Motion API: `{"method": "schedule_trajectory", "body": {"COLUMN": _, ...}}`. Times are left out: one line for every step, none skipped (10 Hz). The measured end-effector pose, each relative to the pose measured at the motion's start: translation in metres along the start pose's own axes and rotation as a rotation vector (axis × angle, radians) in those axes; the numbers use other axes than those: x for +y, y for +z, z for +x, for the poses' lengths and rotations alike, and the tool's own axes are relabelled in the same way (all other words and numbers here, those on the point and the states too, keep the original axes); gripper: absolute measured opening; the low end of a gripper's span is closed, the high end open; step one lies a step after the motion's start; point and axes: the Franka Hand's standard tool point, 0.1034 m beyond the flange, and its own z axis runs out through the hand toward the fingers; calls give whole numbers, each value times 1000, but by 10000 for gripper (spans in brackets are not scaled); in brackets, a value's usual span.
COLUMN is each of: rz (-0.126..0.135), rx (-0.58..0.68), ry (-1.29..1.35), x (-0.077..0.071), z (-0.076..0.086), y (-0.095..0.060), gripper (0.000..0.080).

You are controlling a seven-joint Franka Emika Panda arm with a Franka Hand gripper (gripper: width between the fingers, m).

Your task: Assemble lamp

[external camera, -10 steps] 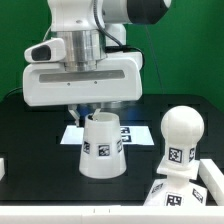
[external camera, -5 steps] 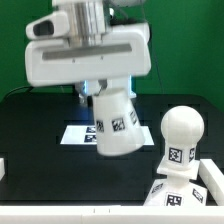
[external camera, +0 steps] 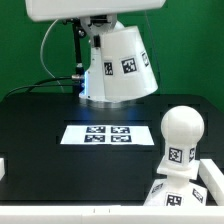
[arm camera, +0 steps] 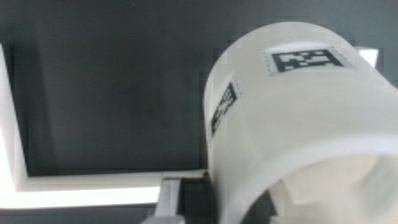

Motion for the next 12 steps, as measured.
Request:
{"method": "schedule_trajectory", "body": {"rz": 0, "rx": -1, "ry": 0, "x": 0, "z": 0, "y": 0, "gripper": 41}}
{"method": "schedule_trajectory", "body": {"rz": 0, "rx": 0, "ry": 0, "x": 0, "z": 0, "y": 0, "gripper": 41}}
{"method": "schedule_trajectory", "body": {"rz": -13, "rx": -4, "ry": -12, "x": 2, "z": 0, "y": -1, "gripper": 41}}
{"method": "schedule_trajectory", "body": {"rz": -85, "rx": -17, "ry": -90, "x": 8, "z": 8, "y": -12, "gripper": 41}}
{"method": "schedule_trajectory", "body": {"rz": -134, "rx": -2, "ry": -137, "x": 7, "z": 25, "y": -31, "gripper": 41}}
{"method": "schedule_trajectory", "body": {"rz": -173, "rx": 13, "ry": -178, "x": -2, "z": 40, "y": -39, "gripper": 41}}
{"method": "schedule_trajectory", "body": {"rz": -183, "rx": 18, "ry": -154, "x": -14, "z": 52, "y": -37, "gripper": 41}}
{"method": "schedule_trajectory", "body": {"rz": -197, "rx": 30, "ry": -82, "x": -29, "z": 67, "y": -32, "gripper": 41}}
{"method": "schedule_trajectory", "body": {"rz": -205, "rx": 40, "ry": -36, "x": -52, "z": 79, "y": -25, "gripper": 41}}
{"method": "schedule_trajectory", "body": {"rz": -206, "rx": 48, "ry": 31, "x": -71, "z": 88, "y": -17, "gripper": 41}}
{"method": "schedule_trajectory", "body": {"rz": -206, "rx": 58, "ry": 64, "x": -79, "z": 90, "y": -13, "gripper": 41}}
{"method": "schedule_trajectory", "body": {"rz": -207, "rx": 57, "ry": 50, "x": -80, "z": 90, "y": -13, "gripper": 41}}
